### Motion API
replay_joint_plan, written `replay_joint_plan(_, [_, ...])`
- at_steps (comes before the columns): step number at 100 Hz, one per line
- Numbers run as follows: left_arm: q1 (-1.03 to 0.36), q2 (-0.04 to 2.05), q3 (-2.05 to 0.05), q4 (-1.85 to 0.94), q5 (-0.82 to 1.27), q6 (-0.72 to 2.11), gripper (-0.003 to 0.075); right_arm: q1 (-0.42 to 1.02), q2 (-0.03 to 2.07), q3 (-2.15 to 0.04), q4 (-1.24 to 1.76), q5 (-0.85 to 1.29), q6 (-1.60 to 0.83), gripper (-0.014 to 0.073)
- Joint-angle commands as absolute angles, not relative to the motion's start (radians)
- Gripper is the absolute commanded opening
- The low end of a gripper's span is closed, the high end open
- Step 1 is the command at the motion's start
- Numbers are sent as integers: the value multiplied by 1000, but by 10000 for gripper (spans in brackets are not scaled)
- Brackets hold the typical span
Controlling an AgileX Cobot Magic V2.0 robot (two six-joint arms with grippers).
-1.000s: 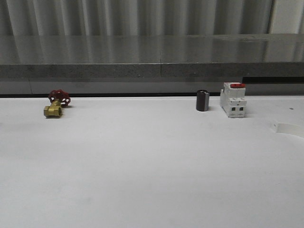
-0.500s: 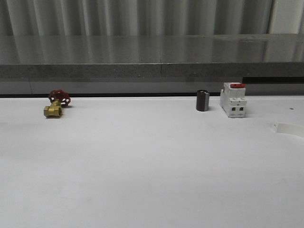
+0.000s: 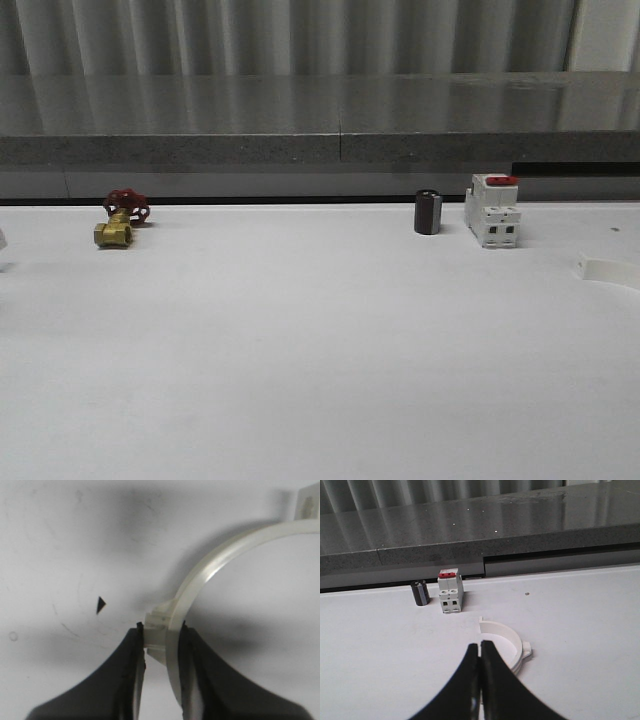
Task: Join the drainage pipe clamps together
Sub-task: 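Grasp the white clamp half's end with the left gripper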
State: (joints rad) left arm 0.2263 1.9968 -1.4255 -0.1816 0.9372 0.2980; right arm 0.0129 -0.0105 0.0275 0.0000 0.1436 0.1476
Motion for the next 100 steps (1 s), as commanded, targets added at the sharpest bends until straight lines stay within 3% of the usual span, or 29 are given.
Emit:
replay_joint_plan(1, [172,1896,-1453,-215,959,234,64,13,-31,12,0,58,141,-118])
replay_joint_plan(32, [-142,1834,-1453,-213,936,-26,64,13,-31,12,0,58,141,-118])
replay_joint_plan(59, [-402,1856,-1458,-201,760,-207,64,13,-31,12,0,58,141,-118])
replay_joint_plan(100, [-499,2011,-1531,-208,738,-336,64,13,-31,12,0,58,141,-118])
